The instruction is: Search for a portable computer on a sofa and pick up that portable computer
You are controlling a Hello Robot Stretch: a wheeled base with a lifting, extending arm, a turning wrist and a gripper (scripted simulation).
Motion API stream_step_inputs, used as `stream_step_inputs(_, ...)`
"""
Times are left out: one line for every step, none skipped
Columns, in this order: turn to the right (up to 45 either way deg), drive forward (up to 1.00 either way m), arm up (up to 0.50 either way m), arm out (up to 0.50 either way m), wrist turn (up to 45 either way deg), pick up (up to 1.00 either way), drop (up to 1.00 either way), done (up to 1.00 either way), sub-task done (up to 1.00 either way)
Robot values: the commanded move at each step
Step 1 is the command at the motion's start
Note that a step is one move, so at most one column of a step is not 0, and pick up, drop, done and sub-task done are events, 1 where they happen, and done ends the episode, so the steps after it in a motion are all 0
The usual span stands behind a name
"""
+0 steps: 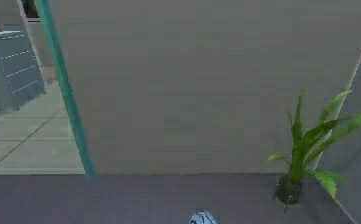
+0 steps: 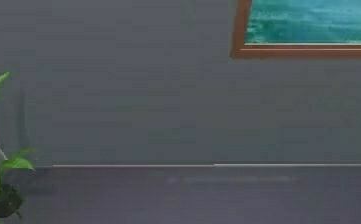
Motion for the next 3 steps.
stream_step_inputs(0.0, 0.3, 0.0, 0.0, 0.0, 0.0, 0.0, 0.0, 0.0)
stream_step_inputs(-45.0, 0.0, 0.0, 0.0, 0.0, 0.0, 0.0, 0.0, 0.0)
stream_step_inputs(-9.0, 0.0, 0.0, 0.0, 0.0, 0.0, 0.0, 0.0, 0.0)
